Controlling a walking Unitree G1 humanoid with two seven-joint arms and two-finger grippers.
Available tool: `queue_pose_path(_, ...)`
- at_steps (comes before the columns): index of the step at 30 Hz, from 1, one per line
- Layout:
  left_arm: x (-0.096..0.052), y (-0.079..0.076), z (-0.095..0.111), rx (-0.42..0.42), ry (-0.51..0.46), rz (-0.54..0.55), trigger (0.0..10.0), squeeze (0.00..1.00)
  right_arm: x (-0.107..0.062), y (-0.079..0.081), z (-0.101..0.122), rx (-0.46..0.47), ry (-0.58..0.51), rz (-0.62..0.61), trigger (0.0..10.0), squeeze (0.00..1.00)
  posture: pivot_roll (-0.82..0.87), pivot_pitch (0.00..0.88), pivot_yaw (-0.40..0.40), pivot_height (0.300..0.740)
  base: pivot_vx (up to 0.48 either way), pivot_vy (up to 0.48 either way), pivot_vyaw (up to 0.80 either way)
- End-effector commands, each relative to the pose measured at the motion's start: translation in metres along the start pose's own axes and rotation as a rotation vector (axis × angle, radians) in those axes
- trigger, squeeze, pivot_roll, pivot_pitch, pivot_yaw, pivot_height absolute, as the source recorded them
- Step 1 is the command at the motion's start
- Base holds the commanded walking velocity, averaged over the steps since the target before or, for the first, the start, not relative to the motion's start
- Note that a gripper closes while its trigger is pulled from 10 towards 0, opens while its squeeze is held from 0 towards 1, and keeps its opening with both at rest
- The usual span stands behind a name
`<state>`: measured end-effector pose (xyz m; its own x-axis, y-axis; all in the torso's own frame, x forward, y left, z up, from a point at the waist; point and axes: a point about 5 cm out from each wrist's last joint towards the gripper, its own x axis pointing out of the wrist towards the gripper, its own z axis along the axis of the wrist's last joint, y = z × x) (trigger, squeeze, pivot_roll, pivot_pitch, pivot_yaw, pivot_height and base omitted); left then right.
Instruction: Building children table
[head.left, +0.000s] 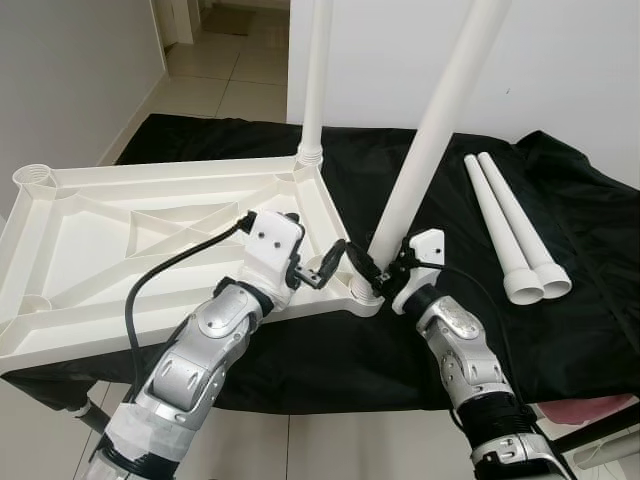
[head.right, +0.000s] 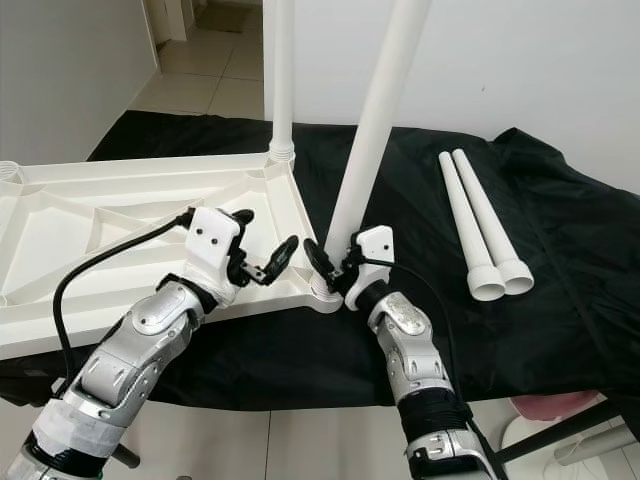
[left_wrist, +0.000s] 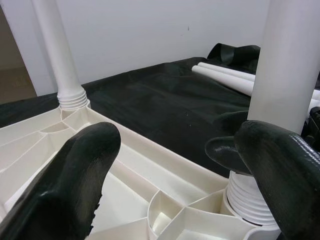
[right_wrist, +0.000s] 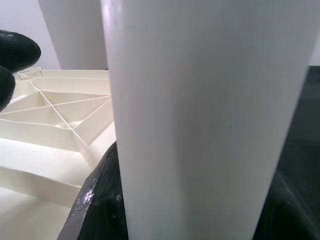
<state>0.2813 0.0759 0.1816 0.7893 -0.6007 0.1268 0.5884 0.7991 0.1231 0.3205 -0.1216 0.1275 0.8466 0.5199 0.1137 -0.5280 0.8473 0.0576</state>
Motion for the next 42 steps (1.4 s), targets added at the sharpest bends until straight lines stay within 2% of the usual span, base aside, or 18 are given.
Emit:
queue_pose_path(1, 0.000, -0.010, 0.003, 0.007, -0.003, -0.174, 10.0, 0.00, -0.008, -0.004, -0.024, 0.040, 0.117, -0.062, 10.0, 0.00, 0.03, 0.015, -0.045, 0.740, 0.000, 0.000, 0.00)
queue_pose_path(6, 0.000, -0.009, 0.004, 0.008, -0.004, -0.171, 10.0, 0.00, -0.009, -0.004, -0.028, 0.040, 0.126, -0.109, 10.0, 0.00, 0.03, 0.017, -0.046, 0.740, 0.000, 0.000, 0.00)
queue_pose_path(8, 0.000, -0.009, 0.004, 0.008, -0.006, -0.168, 10.0, 0.00, -0.013, 0.000, -0.028, 0.012, 0.085, -0.124, 10.0, 0.00, 0.04, 0.016, -0.047, 0.740, 0.000, 0.000, 0.00)
queue_pose_path(15, -0.001, -0.009, 0.004, 0.003, -0.003, -0.166, 10.0, 0.00, -0.021, 0.012, -0.034, 0.042, 0.065, -0.114, 10.0, 0.00, 0.04, 0.019, -0.048, 0.740, 0.000, 0.000, 0.00)
queue_pose_path(17, -0.001, -0.008, 0.005, -0.001, -0.003, -0.165, 10.0, 0.00, -0.023, 0.016, -0.033, -0.002, 0.045, -0.107, 10.0, 0.00, 0.03, 0.019, -0.047, 0.740, 0.000, 0.000, 0.00)
queue_pose_path(25, -0.001, -0.009, 0.005, 0.000, -0.002, -0.171, 10.0, 0.00, -0.023, 0.018, -0.031, -0.056, 0.037, -0.083, 10.0, 0.00, 0.03, 0.018, -0.043, 0.740, 0.000, 0.000, 0.00)
queue_pose_path(27, 0.000, -0.008, 0.005, 0.001, -0.003, -0.172, 10.0, 0.00, -0.022, 0.017, -0.031, -0.148, 0.053, -0.047, 10.0, 0.00, 0.03, 0.014, -0.045, 0.740, 0.000, 0.000, 0.00)
queue_pose_path(28, 0.000, -0.008, 0.005, 0.001, -0.003, -0.172, 10.0, 0.00, -0.022, 0.017, -0.031, -0.148, 0.053, -0.047, 10.0, 0.00, 0.03, 0.014, -0.045, 0.740, 0.000, 0.000, 0.00)
queue_pose_path(29, 0.000, -0.008, 0.005, 0.001, -0.003, -0.171, 10.0, 0.00, -0.023, 0.016, -0.030, -0.191, 0.063, -0.027, 10.0, 0.00, 0.04, 0.011, -0.044, 0.740, 0.000, 0.000, 0.00)
queue_pose_path(32, 0.000, -0.008, 0.006, 0.001, -0.004, -0.171, 10.0, 0.00, -0.023, 0.016, -0.031, -0.208, 0.076, -0.003, 10.0, 0.00, 0.04, 0.008, -0.044, 0.740, 0.000, 0.000, 0.00)
queue_pose_path(33, 0.000, -0.007, 0.006, 0.002, -0.005, -0.171, 10.0, 0.00, -0.023, 0.017, -0.032, -0.232, 0.092, 0.035, 10.0, 0.00, 0.04, 0.007, -0.043, 0.740, 0.000, 0.000, 0.00)
queue_pose_path(35, 0.000, -0.007, 0.006, 0.002, -0.005, -0.171, 10.0, 0.00, -0.023, 0.017, -0.032, -0.232, 0.092, 0.035, 10.0, 0.00, 0.04, 0.007, -0.043, 0.740, 0.000, 0.000, 0.00)
queue_pose_path(42, -0.001, -0.008, 0.007, 0.006, -0.005, -0.180, 10.0, 0.00, -0.024, 0.007, -0.033, -0.129, 0.164, 0.028, 10.0, 0.00, 0.04, 0.000, -0.042, 0.740, 0.000, 0.000, 0.00)
